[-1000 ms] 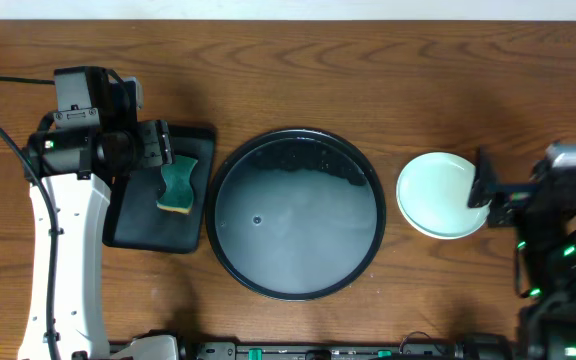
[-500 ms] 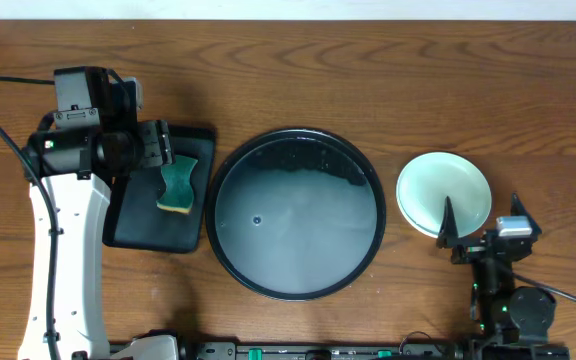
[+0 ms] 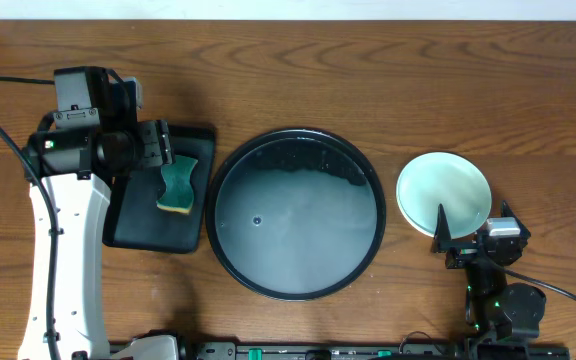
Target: Clean dirty plates on tray and stack at the side
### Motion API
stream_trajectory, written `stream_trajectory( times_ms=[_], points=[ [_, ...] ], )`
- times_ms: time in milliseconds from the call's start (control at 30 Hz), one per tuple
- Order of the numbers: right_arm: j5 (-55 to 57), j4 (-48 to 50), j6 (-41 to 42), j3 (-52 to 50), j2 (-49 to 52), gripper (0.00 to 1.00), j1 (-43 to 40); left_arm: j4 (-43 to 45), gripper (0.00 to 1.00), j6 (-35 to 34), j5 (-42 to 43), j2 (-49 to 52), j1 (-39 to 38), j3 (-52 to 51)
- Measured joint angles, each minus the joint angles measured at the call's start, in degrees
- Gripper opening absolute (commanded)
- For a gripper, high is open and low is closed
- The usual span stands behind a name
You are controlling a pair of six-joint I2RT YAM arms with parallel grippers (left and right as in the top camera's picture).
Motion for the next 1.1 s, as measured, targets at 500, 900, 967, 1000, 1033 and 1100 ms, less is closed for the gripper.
stream_trajectory(
  times_ms=[500, 900, 967, 1000, 1033, 1100],
  points=[
    [0.0, 0.0, 0.0, 0.0, 0.0, 0.99, 0.0, 0.0, 0.74, 0.0, 0.0, 0.0, 0.0, 0.0],
    [0.0, 0.0, 0.0, 0.0, 0.0, 0.99, 0.0, 15.3, 0.74, 0.0, 0.0, -7.8, -1.6, -6.8],
    [0.0, 0.0, 0.0, 0.0, 0.0, 0.99, 0.0, 21.9, 0.74, 0.0, 0.2, -13.6, -2.1, -11.9],
    [0.0, 0.0, 0.0, 0.0, 0.0, 0.99, 0.0, 24.7, 0.74, 0.0, 0.4, -16.5, -2.2, -14.5],
    [0.0, 0.0, 0.0, 0.0, 0.0, 0.99, 0.0, 27.7, 0.74, 0.0, 0.5, -19.6, -2.3, -17.4],
    [0.0, 0.0, 0.0, 0.0, 0.0, 0.99, 0.0, 34.2, 0.74, 0.4, 0.6, -26.2, -2.2, -24.1]
  ],
)
